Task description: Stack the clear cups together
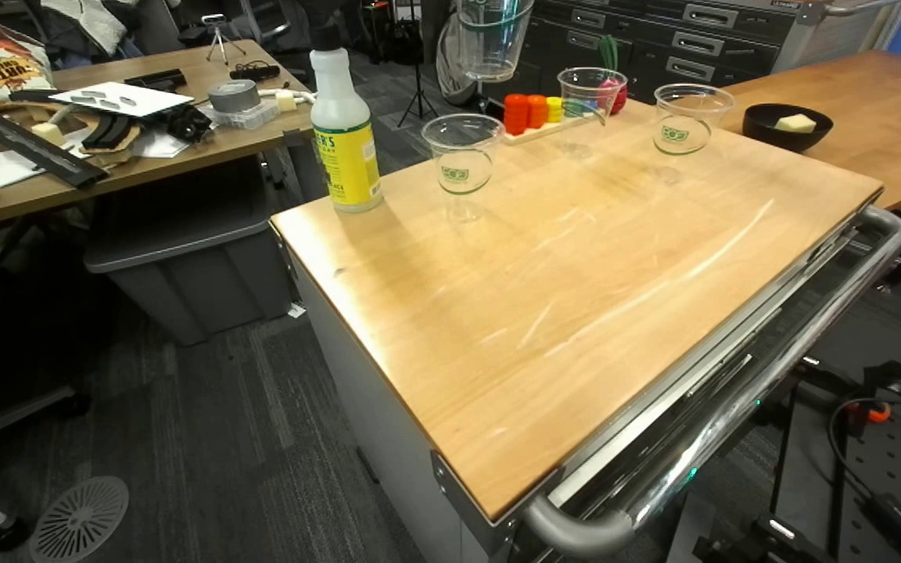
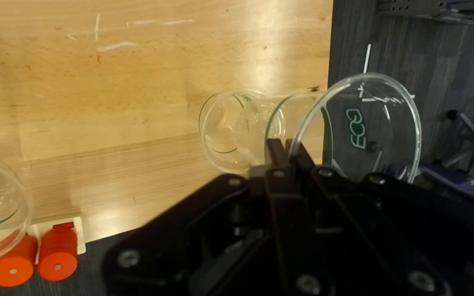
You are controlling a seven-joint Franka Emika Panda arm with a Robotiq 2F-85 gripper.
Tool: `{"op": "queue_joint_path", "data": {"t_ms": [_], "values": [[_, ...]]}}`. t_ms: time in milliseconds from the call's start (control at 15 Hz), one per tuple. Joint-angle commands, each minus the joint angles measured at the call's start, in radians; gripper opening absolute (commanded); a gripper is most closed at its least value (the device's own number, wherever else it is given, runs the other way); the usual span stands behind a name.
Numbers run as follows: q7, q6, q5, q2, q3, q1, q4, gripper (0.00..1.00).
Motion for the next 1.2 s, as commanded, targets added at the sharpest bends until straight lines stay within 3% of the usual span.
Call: {"op": "queue_joint_path", "data": {"t_ms": [0, 600, 1133], "values": [[0.017, -0.052, -0.017, 0.118, 0.009, -0.019, 0.142, 0.01], [-0.026, -0.064, 0.042, 0.268, 0.030, -0.078, 0.222, 0.01], [-0.056, -0.070, 0.086, 0.282, 0.067, -0.093, 0.201, 0.01]]}}
